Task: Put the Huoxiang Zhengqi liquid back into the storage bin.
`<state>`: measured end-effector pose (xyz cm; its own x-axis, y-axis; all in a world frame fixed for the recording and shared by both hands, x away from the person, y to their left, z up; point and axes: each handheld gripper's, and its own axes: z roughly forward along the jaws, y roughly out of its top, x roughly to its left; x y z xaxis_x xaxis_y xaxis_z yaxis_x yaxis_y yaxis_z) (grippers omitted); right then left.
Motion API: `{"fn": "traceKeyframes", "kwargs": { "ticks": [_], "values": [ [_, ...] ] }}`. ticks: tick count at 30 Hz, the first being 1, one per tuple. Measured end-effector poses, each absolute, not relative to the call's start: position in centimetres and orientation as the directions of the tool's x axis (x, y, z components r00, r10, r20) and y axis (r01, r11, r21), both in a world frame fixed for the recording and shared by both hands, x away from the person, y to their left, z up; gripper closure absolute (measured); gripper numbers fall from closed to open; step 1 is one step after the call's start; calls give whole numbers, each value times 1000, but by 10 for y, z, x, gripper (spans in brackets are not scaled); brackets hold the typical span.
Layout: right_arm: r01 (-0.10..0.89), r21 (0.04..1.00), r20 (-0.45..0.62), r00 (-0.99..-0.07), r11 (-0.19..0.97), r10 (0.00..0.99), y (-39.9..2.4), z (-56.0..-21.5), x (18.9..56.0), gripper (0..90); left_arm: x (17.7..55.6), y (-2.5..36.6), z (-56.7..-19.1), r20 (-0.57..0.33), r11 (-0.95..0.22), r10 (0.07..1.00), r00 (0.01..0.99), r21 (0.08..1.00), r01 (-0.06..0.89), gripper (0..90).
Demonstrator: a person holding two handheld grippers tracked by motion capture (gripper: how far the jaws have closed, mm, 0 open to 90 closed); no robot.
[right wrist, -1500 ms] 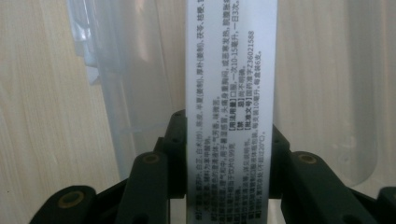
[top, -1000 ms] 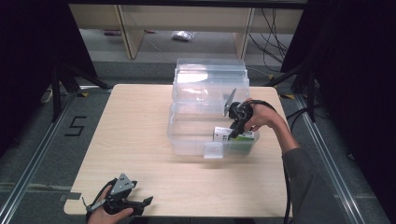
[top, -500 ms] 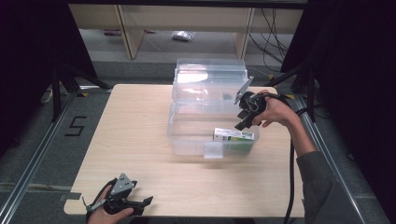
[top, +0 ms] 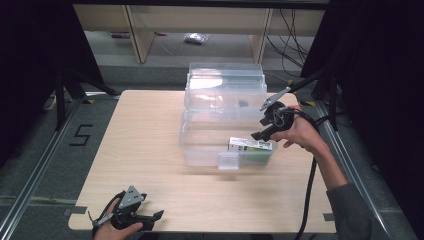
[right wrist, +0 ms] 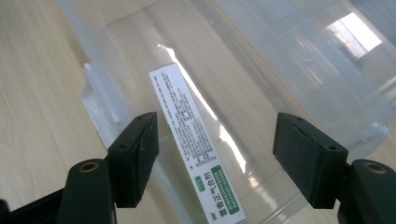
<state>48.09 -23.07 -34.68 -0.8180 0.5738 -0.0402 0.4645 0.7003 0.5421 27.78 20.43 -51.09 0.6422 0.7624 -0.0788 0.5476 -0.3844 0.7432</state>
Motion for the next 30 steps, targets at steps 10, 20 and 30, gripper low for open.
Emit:
{"fn": "traceKeyframes", "kwargs": {
  "ticks": [10, 20, 30],
  "values": [
    [478, 654, -23, -762, 586, 647, -237, -357, 443, 258, 278, 204, -511, -81, -384, 763, 642, 742, 550, 153],
    [483, 708, 2, -732, 516, 681, -247, -366, 415, 228, 277, 204, -511, -89, -383, 755, 650, 745, 546, 154],
    [488, 740, 33, -714, 463, 699, -260, -371, 393, 223, 277, 204, -510, -85, -381, 759, 645, 745, 547, 154]
  ]
}}
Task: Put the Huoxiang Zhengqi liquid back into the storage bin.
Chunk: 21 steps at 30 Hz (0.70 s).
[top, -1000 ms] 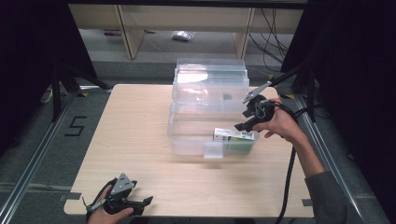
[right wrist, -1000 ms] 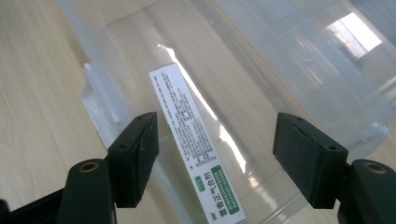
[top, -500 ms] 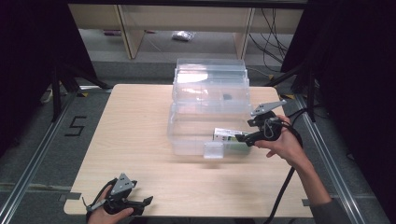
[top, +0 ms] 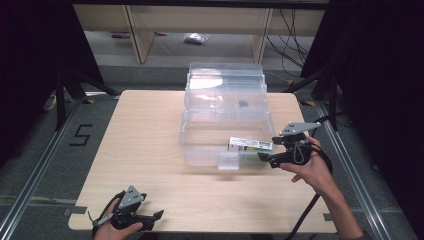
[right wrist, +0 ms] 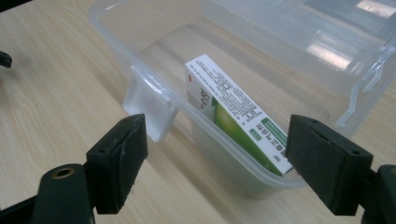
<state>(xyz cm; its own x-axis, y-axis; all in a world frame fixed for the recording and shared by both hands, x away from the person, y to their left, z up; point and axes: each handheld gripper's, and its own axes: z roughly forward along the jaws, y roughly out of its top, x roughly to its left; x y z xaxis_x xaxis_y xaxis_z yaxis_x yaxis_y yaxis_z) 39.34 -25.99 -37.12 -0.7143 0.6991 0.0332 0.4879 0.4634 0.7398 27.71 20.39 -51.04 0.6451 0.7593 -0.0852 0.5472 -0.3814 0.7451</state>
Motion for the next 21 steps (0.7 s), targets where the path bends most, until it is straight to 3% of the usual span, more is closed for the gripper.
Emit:
{"fn": "traceKeyframes", "kwargs": {
  "ticks": [21],
  "values": [
    [502, 760, 87, -707, 412, 702, -268, -395, 364, 211, 278, 204, -511, -79, -383, 765, 639, 741, 551, 154]
  ]
}}
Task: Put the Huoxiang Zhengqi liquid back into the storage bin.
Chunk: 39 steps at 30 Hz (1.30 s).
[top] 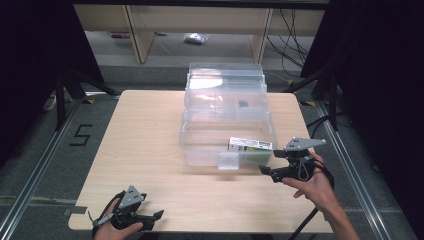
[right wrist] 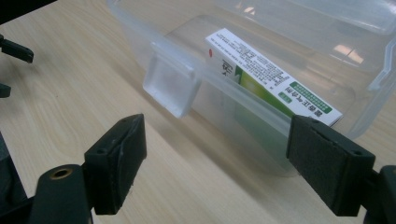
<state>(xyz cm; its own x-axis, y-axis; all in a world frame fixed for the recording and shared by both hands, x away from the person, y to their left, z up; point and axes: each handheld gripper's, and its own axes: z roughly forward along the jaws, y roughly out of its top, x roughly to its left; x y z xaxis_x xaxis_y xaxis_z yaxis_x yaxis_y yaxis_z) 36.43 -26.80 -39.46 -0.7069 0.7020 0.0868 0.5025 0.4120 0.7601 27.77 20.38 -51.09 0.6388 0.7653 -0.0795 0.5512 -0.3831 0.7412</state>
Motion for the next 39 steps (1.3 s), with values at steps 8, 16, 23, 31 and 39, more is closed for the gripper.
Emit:
{"fn": "traceKeyframes", "kwargs": {
  "ticks": [8, 16, 23, 31, 39],
  "values": [
    [478, 776, 79, -721, 411, 688, -263, -401, 357, 215, 277, 204, -510, -85, -380, 762, 641, 743, 551, 154],
    [477, 784, 89, -720, 397, 689, -259, -403, 350, 205, 277, 205, -510, -80, -383, 764, 640, 743, 550, 154],
    [492, 779, 112, -719, 388, 686, -255, -410, 345, 183, 277, 205, -510, -79, -383, 764, 641, 743, 549, 154],
    [485, 778, 101, -724, 400, 682, -254, -414, 341, 182, 277, 204, -510, -80, -383, 764, 640, 743, 549, 154],
    [499, 771, 109, -716, 396, 689, -255, -424, 334, 165, 277, 204, -511, -82, -379, 765, 639, 746, 548, 154]
  ]
}}
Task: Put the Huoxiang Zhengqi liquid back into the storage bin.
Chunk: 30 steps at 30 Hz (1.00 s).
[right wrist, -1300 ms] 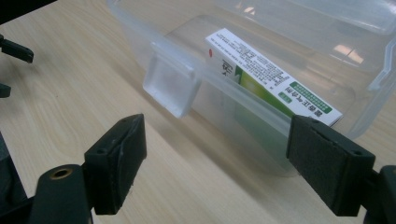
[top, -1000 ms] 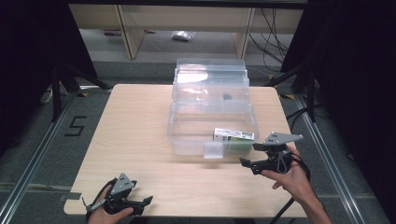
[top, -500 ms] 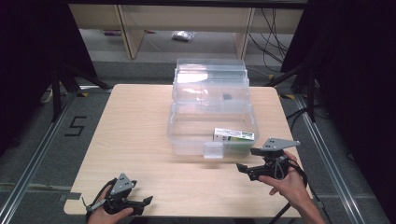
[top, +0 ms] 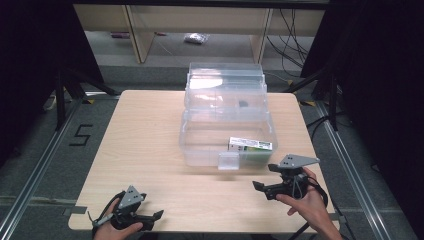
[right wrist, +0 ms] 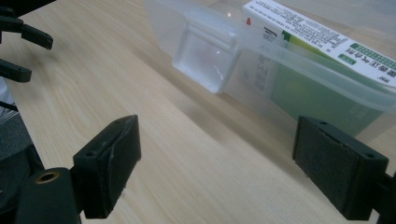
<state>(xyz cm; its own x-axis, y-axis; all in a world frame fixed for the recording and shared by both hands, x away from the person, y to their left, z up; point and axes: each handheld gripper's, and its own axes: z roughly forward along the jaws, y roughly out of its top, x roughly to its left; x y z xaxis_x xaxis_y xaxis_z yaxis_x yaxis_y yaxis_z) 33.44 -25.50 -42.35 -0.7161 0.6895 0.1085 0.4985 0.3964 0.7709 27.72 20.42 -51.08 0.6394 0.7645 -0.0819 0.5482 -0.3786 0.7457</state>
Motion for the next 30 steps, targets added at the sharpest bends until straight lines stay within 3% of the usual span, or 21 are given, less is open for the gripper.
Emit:
{"fn": "traceKeyframes", "kwargs": {
  "ticks": [30],
  "values": [
    [555, 760, 183, -683, 340, 707, -262, -460, 313, 163, 276, 204, -510, -80, -388, 758, 647, 743, 546, 154]
  ]
}}
